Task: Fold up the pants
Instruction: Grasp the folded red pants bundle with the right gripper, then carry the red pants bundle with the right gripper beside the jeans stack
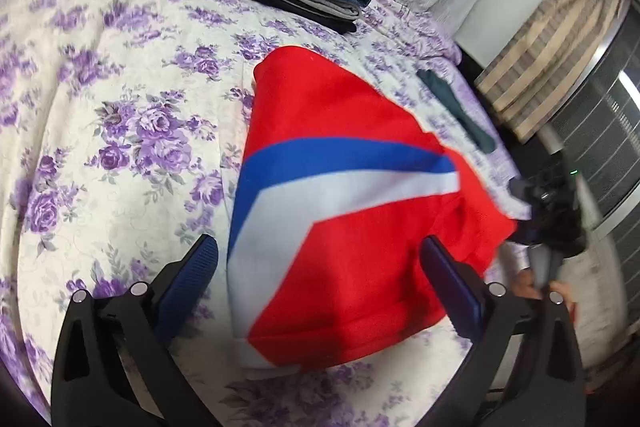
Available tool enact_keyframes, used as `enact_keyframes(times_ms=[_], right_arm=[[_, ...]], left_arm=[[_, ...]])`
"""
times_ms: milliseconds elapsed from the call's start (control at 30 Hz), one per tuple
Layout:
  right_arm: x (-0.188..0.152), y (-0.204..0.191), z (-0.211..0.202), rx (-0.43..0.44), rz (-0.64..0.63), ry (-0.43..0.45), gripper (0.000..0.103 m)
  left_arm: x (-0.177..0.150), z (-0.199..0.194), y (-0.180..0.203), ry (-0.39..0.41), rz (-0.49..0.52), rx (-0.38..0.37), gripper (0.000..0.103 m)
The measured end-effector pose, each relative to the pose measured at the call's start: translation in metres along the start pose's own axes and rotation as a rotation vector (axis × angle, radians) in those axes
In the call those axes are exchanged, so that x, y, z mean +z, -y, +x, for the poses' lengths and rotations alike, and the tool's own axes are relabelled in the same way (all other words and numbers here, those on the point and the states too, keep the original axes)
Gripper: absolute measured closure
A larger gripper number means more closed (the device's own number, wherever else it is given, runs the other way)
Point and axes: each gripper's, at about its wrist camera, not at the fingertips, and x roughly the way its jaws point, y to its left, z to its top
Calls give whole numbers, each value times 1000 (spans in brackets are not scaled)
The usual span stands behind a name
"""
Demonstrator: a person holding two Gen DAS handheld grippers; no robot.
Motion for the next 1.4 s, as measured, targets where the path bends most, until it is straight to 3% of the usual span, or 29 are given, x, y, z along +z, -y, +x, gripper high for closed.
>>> enact_keyframes(times_ms=[100,200,300,433,567,700,767,900,967,1167,1400], right_arm=[[13,3,21,68,62,-85,3],[22,-5,33,41,17,-102,3],[22,-12,42,24,-49,-80,3],[11,-21,45,14,-144,-29,3],[2,-28,41,-50,-209,10,17],[-7,-48,45,-127,-340,31,40],[-8,-53,42,-133,-368,57,45],[-6,-60,38,-130,-403,86,53],[-2,-69,34,-116,-416,97,55],[36,-102,26,-112,-475,152,57],[121,-122,40,-134,-490,213,57]], left_arm=[[5,5,-3,-18,-26,-48,5],[5,13,8,-26,23,-47,5],[0,18,21,-21,91,11,5],[1,16,17,-10,81,4,8],[-2,10,16,11,79,21,26],[-2,4,27,44,130,58,39],[0,2,30,52,139,65,44],[4,-7,38,94,162,88,63],[10,-14,50,127,199,114,66],[46,-18,79,204,304,200,68],[129,-15,89,311,313,243,69]])
